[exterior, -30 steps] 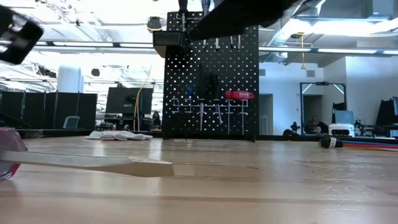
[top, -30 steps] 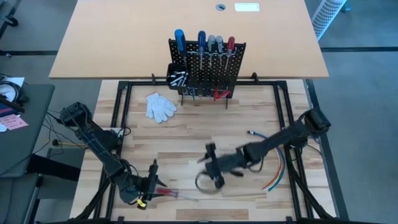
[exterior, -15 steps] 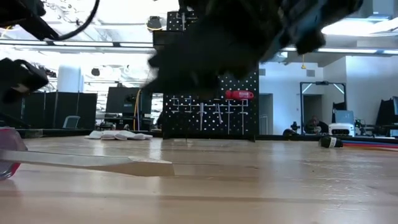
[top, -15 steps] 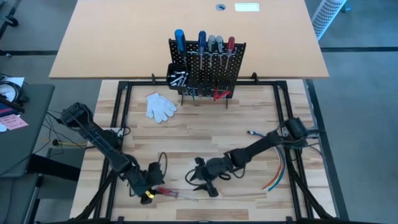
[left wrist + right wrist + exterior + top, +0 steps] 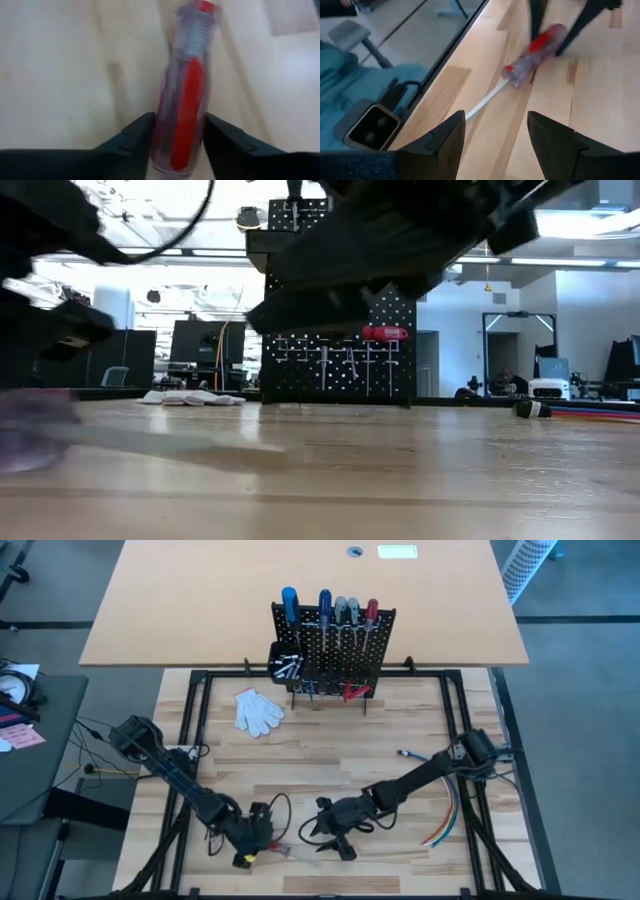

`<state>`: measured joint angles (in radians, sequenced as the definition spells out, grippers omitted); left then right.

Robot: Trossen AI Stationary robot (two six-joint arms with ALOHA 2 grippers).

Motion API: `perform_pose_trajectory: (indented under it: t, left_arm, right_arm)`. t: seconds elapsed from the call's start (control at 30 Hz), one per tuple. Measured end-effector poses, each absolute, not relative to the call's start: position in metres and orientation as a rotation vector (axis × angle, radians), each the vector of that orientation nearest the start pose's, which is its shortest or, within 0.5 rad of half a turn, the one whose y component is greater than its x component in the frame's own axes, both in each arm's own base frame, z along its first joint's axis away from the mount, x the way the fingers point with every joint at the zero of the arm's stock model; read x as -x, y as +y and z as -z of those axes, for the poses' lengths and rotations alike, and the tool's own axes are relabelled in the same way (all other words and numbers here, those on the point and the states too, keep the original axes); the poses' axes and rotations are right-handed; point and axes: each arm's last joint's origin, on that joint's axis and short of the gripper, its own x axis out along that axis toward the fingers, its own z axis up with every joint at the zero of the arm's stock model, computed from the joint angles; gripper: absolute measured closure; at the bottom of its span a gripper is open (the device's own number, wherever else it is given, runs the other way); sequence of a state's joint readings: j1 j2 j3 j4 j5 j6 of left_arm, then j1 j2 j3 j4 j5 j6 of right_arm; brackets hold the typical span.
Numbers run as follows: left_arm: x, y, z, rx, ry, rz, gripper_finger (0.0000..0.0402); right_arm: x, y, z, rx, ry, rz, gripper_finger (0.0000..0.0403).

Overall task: Hang tools onto peg board
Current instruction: Hang the red transparent screwdriver on the pegboard

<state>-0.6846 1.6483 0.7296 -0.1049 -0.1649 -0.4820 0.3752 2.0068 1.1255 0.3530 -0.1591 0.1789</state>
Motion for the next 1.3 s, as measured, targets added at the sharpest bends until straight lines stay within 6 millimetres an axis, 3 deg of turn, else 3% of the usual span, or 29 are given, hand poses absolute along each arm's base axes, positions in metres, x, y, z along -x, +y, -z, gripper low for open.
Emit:
perform_pose_trajectory:
  t: [0.1,0.27,0.53,0.63,0.83,1.17,1.3]
  left_arm:
    - [-0.231,-0.168,-0.132,-0.005,0.995,0.209,0.0290]
    - [-0.233,-0.147,-0.147,0.050,0.963,0.083,0.0290]
    - [-0.227,-0.133,-0.177,0.124,0.897,0.034,0.0290]
    - [-0.228,-0.129,-0.179,0.143,0.890,0.019,0.0290]
    - [-0.232,-0.120,-0.178,0.155,0.899,-0.018,0.0285]
    - [-0.234,-0.101,-0.174,0.059,0.967,-0.050,0.0277]
    - [-0.232,-0.098,-0.172,0.011,1.005,-0.057,0.0249]
  right_arm:
    - [-0.380,0.156,-0.148,-0.063,0.635,-0.433,0.0180]
    - [-0.374,0.154,-0.143,-0.008,0.702,-0.322,0.0180]
    - [-0.375,0.141,-0.133,0.106,0.722,-0.023,0.0187]
    - [-0.376,0.134,-0.132,0.132,0.725,0.048,0.0200]
    - [-0.379,0.128,-0.134,0.165,0.714,0.050,0.0247]
    - [-0.382,0.117,-0.132,0.128,0.734,0.061,0.0377]
    - [-0.382,0.119,-0.133,0.092,0.723,0.078,0.0386]
